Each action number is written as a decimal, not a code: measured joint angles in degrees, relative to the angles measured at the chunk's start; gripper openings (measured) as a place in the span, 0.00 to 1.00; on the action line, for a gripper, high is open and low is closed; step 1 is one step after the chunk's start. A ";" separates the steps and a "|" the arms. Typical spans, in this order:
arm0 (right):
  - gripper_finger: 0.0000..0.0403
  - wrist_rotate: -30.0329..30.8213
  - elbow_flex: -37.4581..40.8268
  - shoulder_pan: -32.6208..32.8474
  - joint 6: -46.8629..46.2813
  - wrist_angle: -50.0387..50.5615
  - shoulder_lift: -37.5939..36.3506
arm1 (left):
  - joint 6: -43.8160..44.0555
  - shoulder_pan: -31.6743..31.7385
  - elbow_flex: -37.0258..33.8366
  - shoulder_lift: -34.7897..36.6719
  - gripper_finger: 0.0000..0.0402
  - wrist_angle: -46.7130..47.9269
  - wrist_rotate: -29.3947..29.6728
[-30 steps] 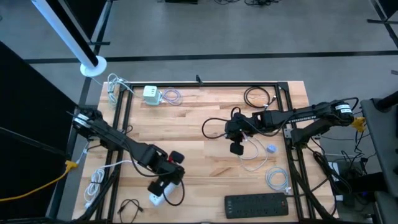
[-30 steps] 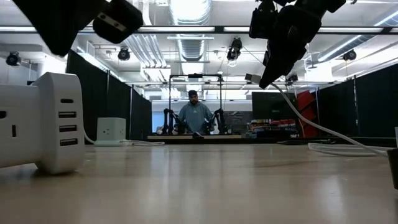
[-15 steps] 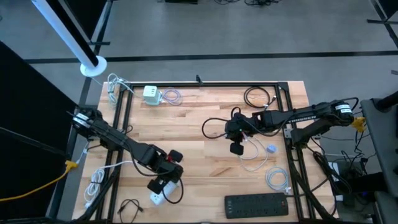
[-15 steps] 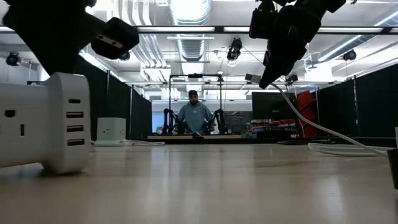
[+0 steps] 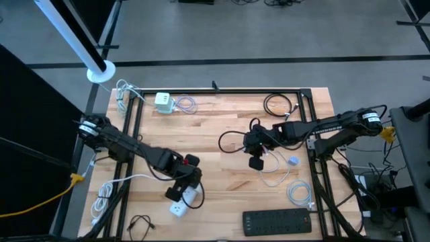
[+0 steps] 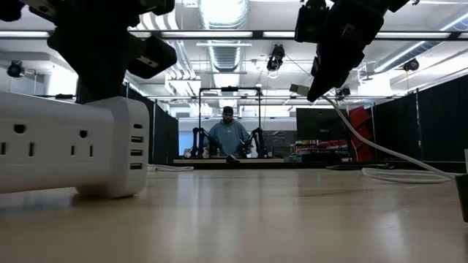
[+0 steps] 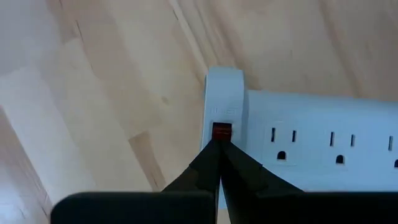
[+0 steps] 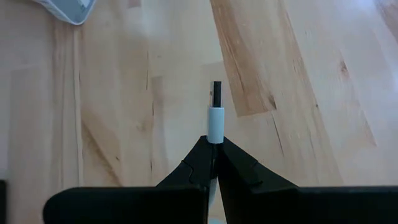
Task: Insert USB
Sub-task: Insert the white charger cable into the white outlet extension
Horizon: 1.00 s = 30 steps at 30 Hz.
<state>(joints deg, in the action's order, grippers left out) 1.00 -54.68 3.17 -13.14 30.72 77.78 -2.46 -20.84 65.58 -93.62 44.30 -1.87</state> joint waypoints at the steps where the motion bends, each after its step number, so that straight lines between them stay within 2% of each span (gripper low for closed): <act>1: 0.00 0.01 0.00 0.15 -0.43 0.00 0.00 | 0.04 0.31 0.00 0.00 0.00 0.07 0.57; 15: 0.00 0.04 0.00 0.95 -2.68 -0.04 0.00 | 9.85 8.58 -0.13 0.32 0.00 -3.93 1.60; 27: 0.00 0.04 0.00 0.95 -3.57 0.07 -0.02 | 10.27 10.16 0.02 5.14 0.00 -0.70 2.18; 30: 0.00 0.04 0.00 0.95 -3.75 0.06 -0.02 | 6.51 10.01 0.09 5.46 0.00 -0.40 3.01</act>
<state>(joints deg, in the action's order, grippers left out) 1.04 -54.68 4.12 -16.89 30.78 77.76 4.05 -10.83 65.67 -88.16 43.90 1.15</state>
